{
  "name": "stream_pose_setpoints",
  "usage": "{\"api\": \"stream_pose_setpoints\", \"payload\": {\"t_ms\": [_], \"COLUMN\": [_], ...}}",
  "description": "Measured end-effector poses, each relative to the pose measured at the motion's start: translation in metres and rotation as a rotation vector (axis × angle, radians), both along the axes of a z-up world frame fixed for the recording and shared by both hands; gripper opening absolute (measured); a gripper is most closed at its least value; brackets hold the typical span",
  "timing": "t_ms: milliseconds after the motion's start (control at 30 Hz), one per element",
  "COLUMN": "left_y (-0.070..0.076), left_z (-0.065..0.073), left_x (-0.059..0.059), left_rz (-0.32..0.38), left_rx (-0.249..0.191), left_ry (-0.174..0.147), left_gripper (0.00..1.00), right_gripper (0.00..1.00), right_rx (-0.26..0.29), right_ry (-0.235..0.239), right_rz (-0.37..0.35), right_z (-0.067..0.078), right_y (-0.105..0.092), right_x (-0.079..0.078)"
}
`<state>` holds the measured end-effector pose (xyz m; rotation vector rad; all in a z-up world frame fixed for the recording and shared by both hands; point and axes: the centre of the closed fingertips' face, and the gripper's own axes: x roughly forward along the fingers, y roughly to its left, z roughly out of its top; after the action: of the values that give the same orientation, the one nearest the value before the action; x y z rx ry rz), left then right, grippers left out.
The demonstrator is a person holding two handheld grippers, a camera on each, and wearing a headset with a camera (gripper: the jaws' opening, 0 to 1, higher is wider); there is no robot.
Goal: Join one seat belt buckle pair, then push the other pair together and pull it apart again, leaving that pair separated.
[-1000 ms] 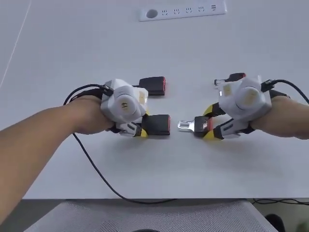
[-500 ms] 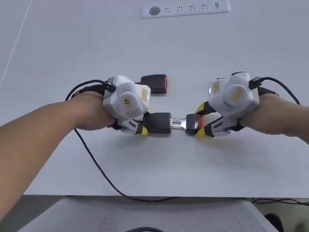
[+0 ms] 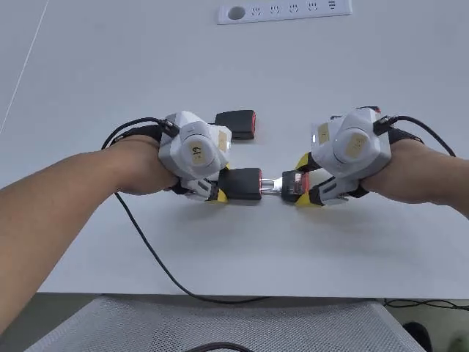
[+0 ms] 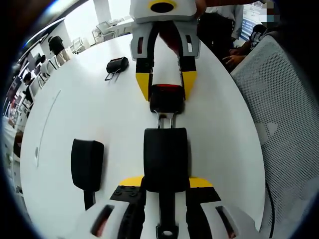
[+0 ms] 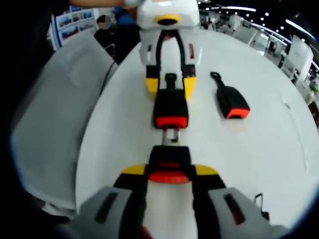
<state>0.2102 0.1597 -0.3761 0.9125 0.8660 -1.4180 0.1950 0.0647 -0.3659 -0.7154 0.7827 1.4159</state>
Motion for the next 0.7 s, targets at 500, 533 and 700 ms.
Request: {"api": "stream_pose_setpoints", "payload": {"t_ms": [500, 533, 700], "left_y": [-0.0043, -0.0043, -0.0019], "left_z": [0.0058, 0.0056, 0.0023], "left_x": [-0.0044, -0.0043, -0.0012], "left_rz": [-0.021, -0.024, -0.015], "left_rx": [0.000, 0.001, 0.003], "left_ry": [-0.006, -0.007, -0.011], "left_gripper": [0.30, 0.30, 0.30], "right_gripper": [0.33, 0.33, 0.33], "right_rx": [0.023, 0.020, 0.008], "right_ry": [0.022, 0.023, 0.013], "right_rz": [-0.025, -0.025, -0.027], "right_z": [-0.0027, -0.0027, -0.0027], "right_y": [0.0063, 0.0065, 0.0082], "right_x": [0.0046, 0.0046, 0.0052]}}
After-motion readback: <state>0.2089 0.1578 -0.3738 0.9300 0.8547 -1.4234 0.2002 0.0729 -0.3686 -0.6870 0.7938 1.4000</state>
